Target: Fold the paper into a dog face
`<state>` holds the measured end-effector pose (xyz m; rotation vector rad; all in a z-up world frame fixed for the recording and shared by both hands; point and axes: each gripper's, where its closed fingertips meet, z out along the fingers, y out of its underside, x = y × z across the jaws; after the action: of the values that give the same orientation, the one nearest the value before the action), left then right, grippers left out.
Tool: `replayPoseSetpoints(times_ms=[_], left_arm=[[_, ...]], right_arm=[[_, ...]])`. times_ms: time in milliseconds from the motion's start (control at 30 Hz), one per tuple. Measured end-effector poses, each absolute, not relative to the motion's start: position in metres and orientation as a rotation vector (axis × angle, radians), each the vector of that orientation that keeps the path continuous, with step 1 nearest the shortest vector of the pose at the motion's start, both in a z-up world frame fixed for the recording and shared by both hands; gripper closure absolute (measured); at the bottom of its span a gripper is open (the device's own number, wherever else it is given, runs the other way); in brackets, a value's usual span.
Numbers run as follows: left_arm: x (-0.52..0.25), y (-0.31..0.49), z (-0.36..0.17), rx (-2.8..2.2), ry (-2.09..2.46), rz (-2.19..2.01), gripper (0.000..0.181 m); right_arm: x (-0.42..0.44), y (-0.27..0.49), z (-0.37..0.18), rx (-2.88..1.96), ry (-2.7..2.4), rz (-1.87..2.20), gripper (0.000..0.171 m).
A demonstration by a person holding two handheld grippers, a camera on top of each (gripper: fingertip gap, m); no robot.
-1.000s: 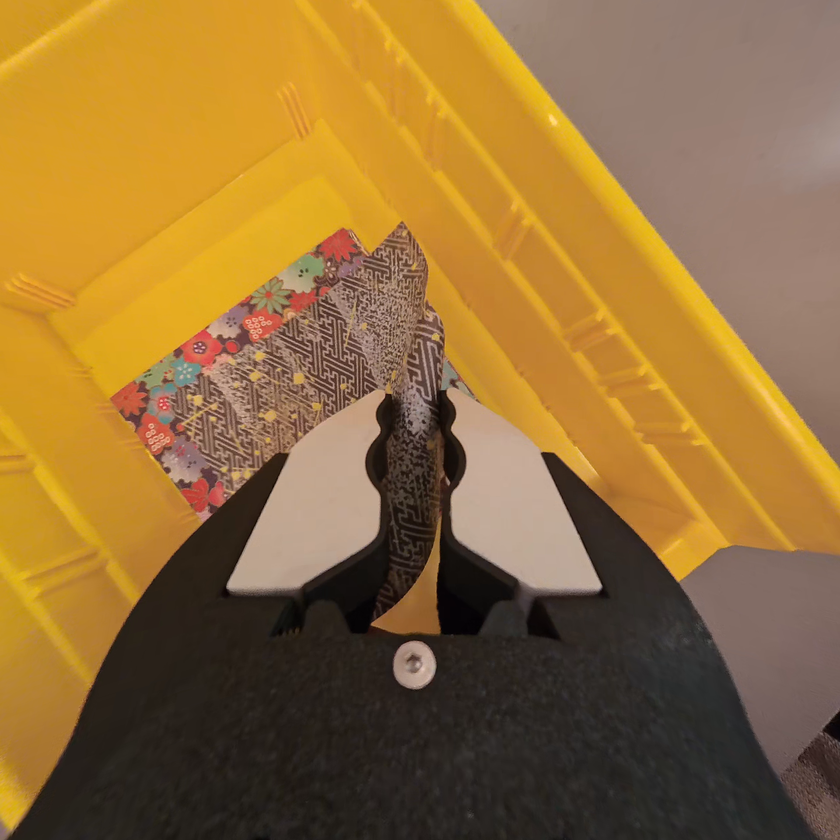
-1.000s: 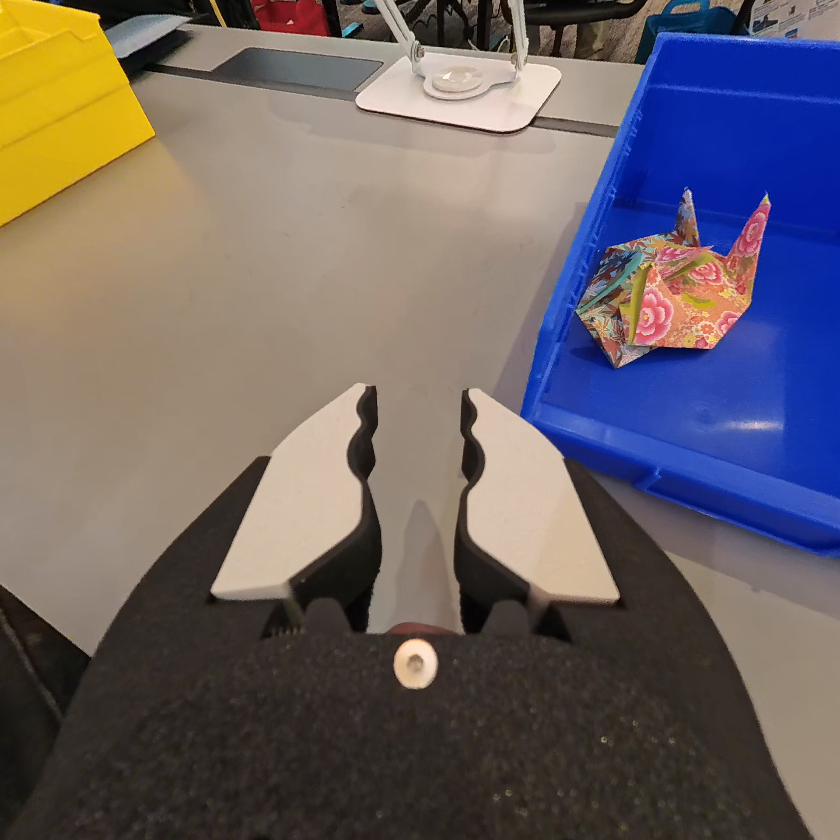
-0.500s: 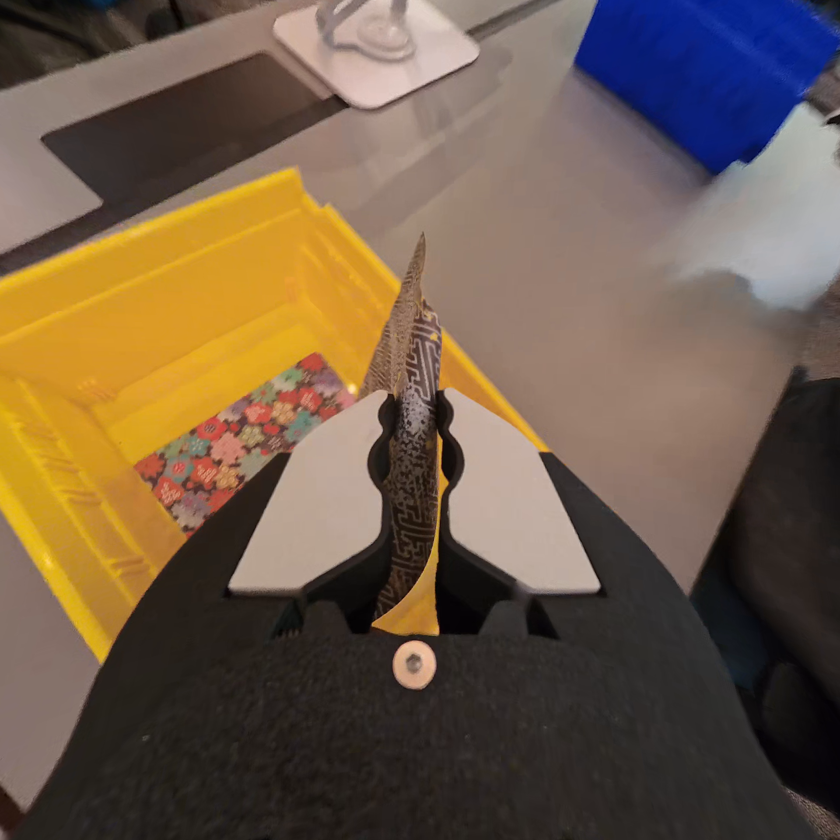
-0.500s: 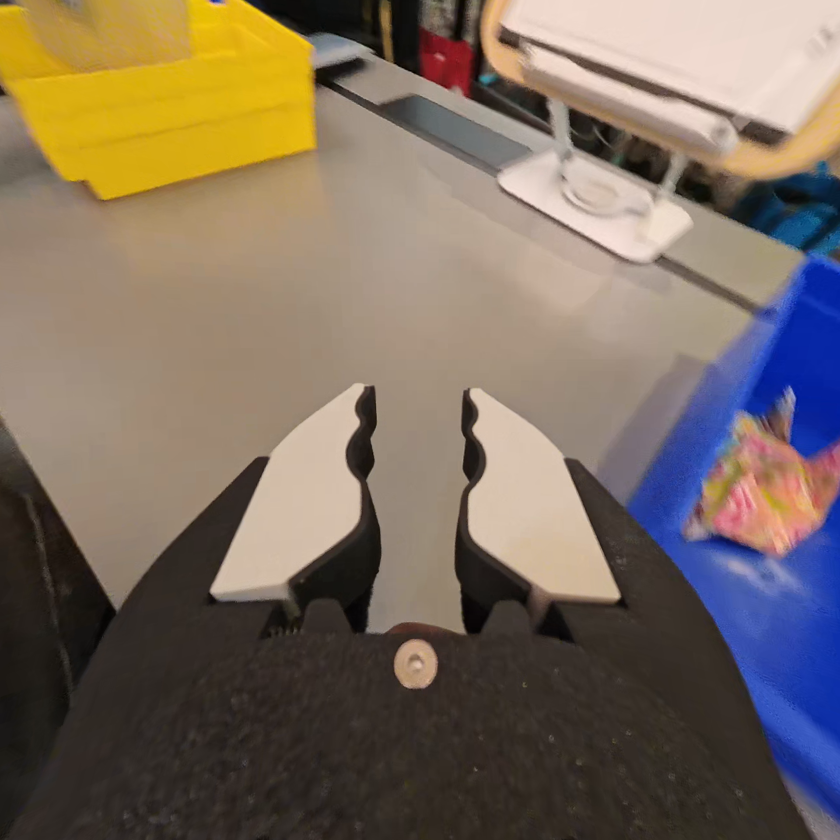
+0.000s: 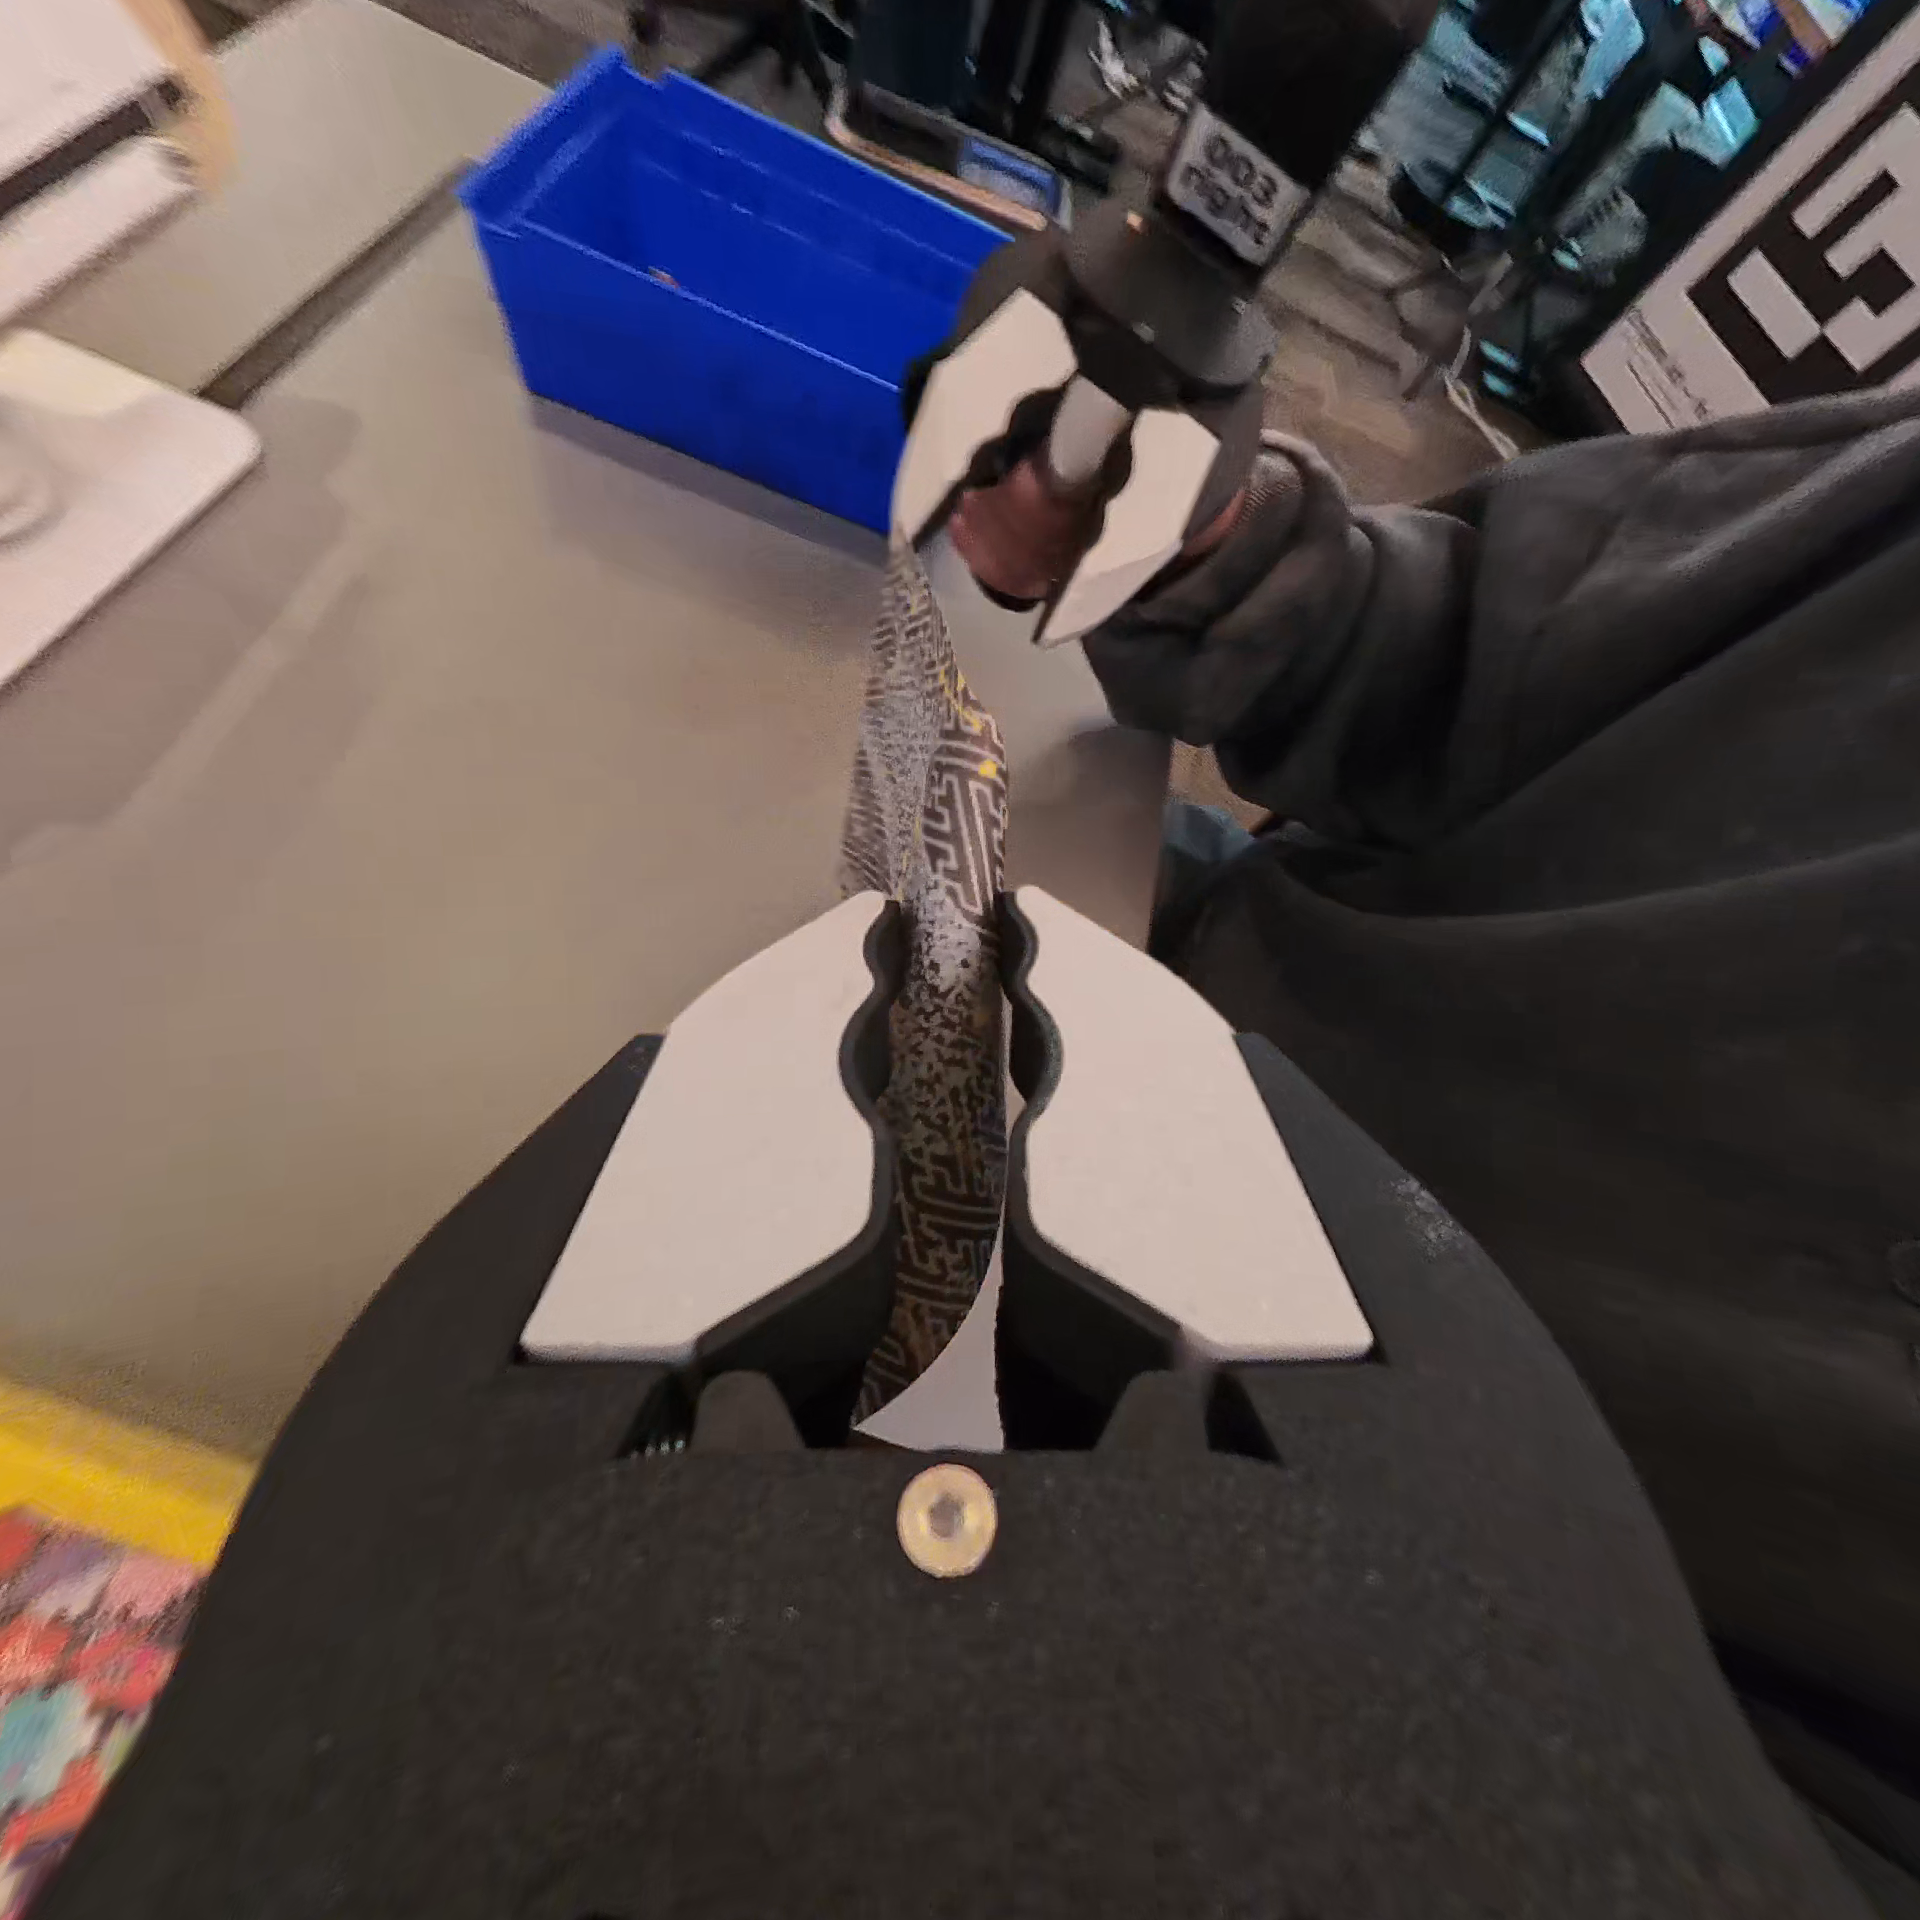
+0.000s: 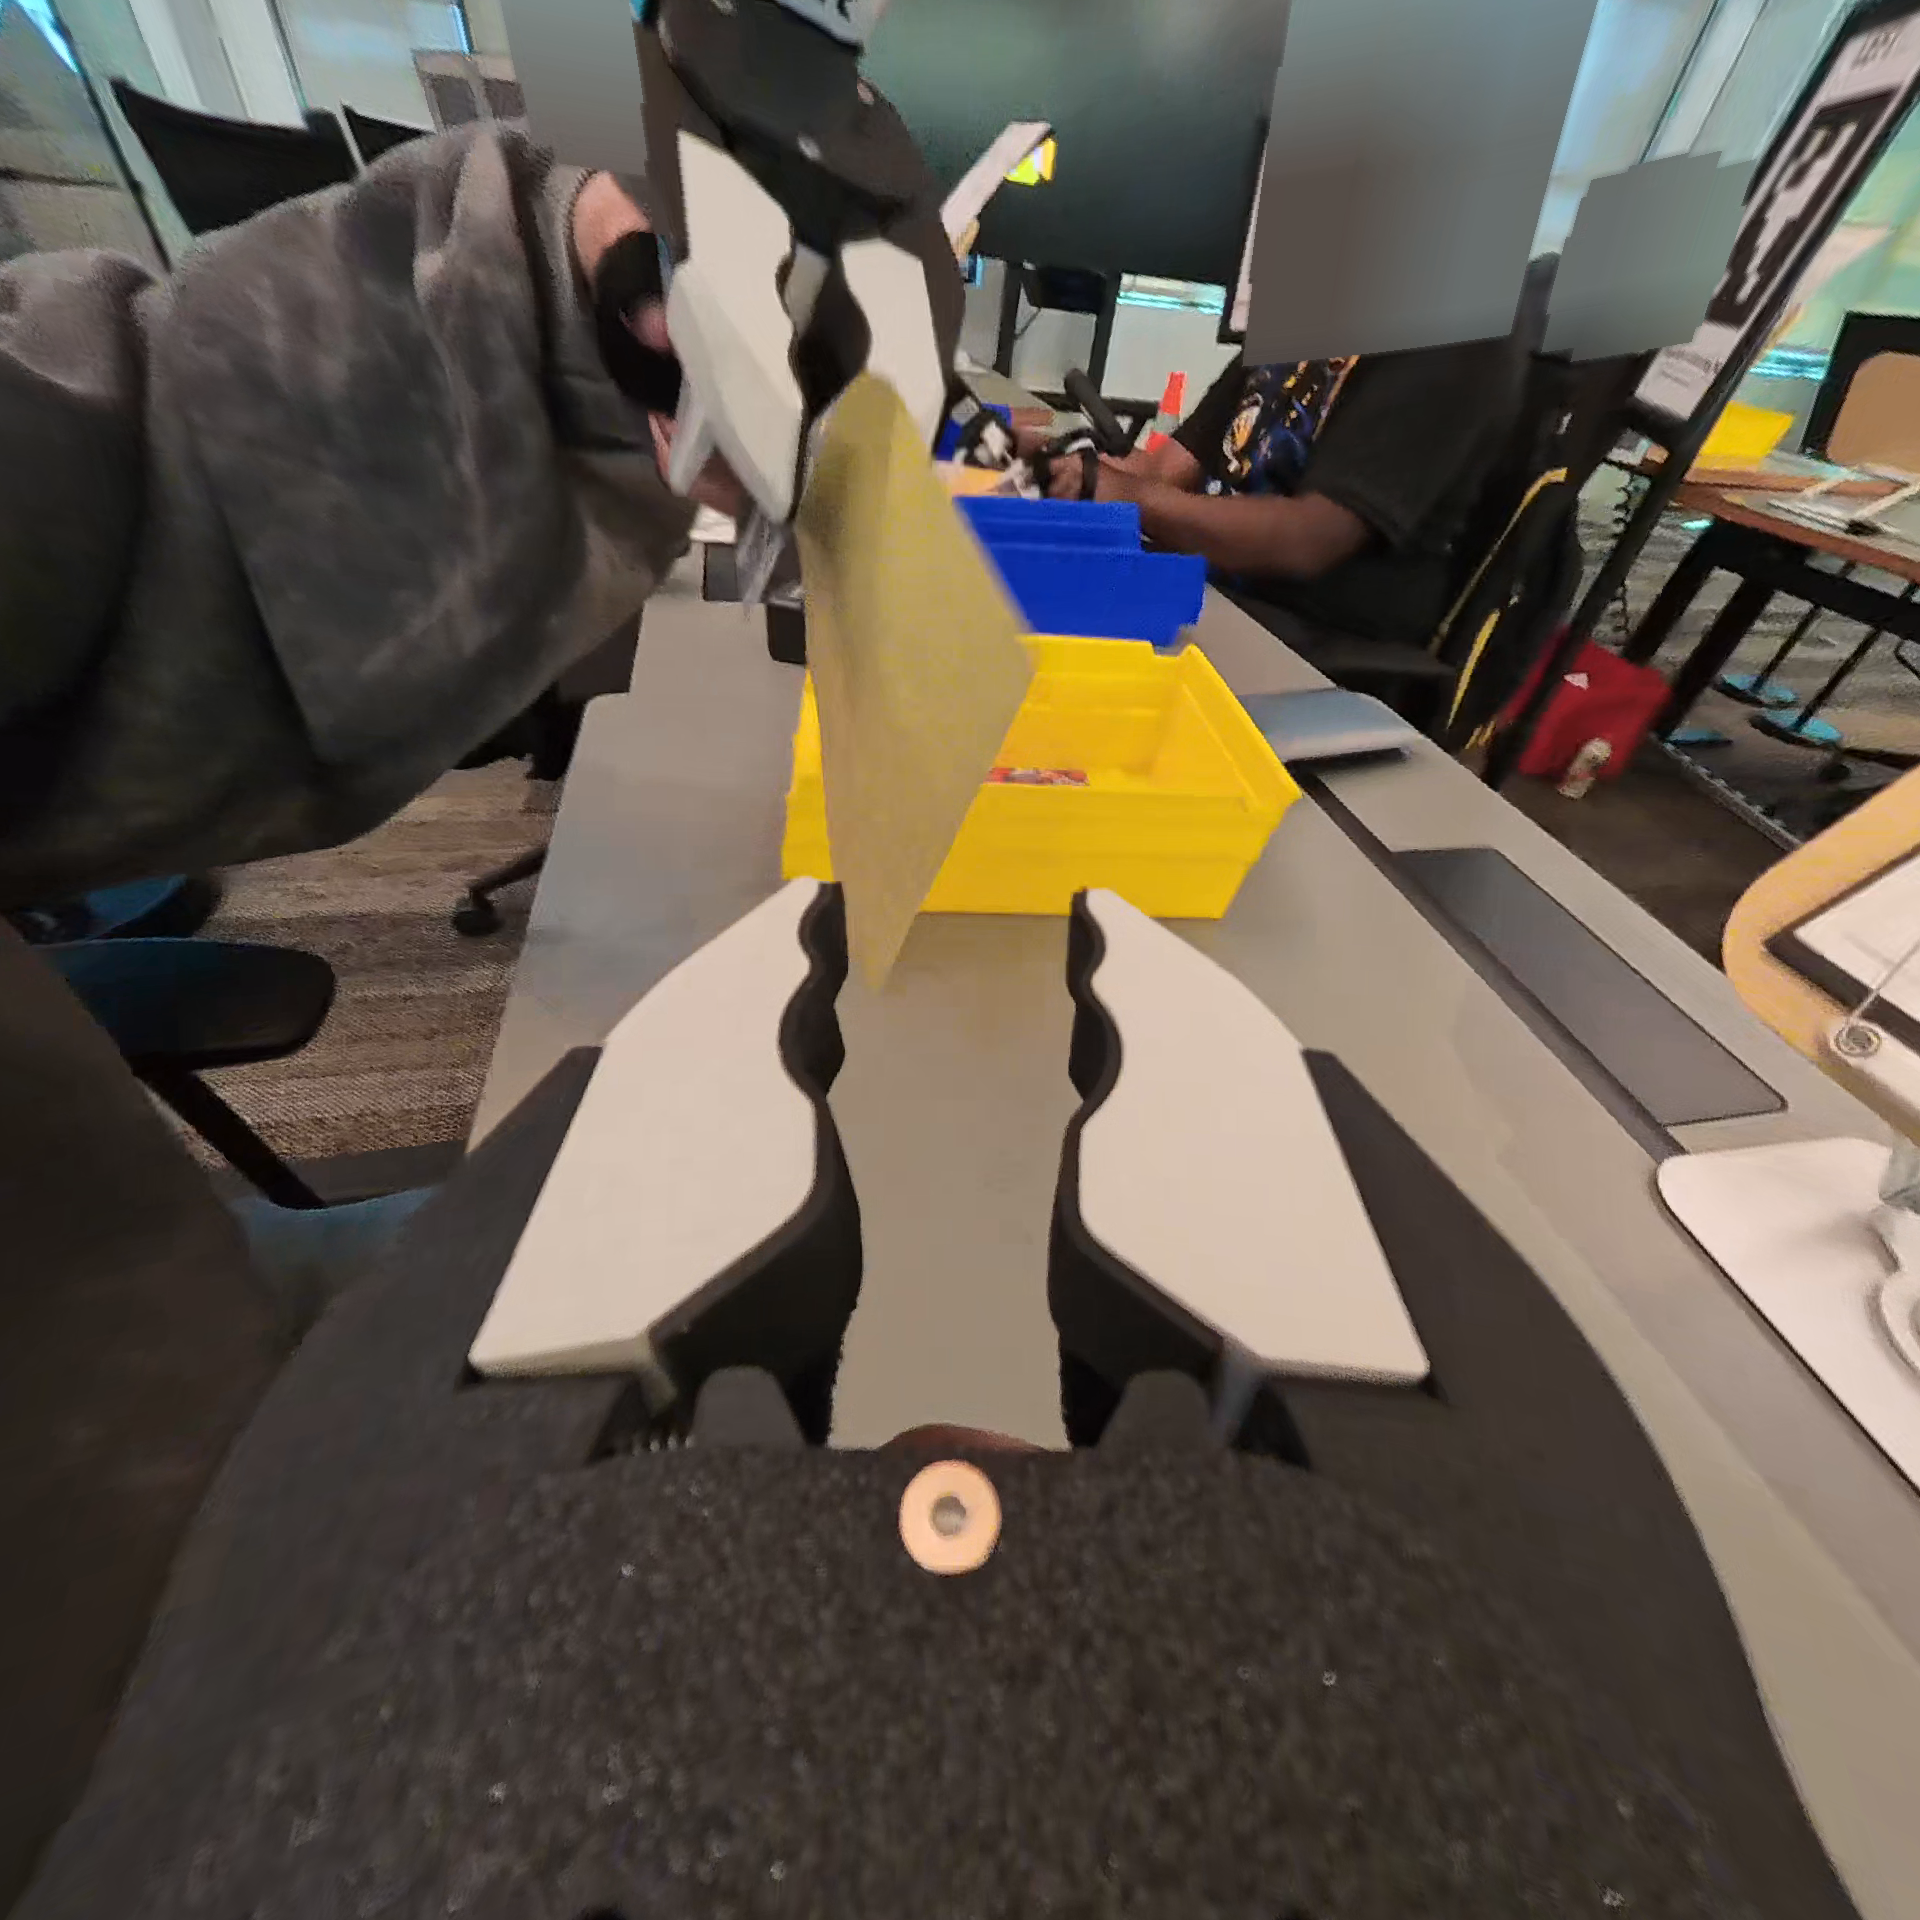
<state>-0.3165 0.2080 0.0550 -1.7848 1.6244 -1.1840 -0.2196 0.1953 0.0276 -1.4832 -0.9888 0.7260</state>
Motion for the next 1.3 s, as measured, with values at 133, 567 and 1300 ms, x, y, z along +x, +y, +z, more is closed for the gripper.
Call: replayPoseSetpoints(times_ms=[133,567,1300], left_arm=[[-0.276,0.175,0.039,-1.782,1.792,-1.175,0.163],[-0.196,0.189,-0.038,-1.954,1.855,-1.104,0.136],[-0.216,0.286,-0.193,-2.085,1.321,-0.483,0.173]], right_arm=[[-0.207,0.170,0.035,-1.436,-1.001,0.821,0.129],[-0.133,0.171,-0.059,-1.899,-0.719,0.986,0.171],[-0.095,0.261,-0.199,-2.438,-0.430,0.808,0.171]])
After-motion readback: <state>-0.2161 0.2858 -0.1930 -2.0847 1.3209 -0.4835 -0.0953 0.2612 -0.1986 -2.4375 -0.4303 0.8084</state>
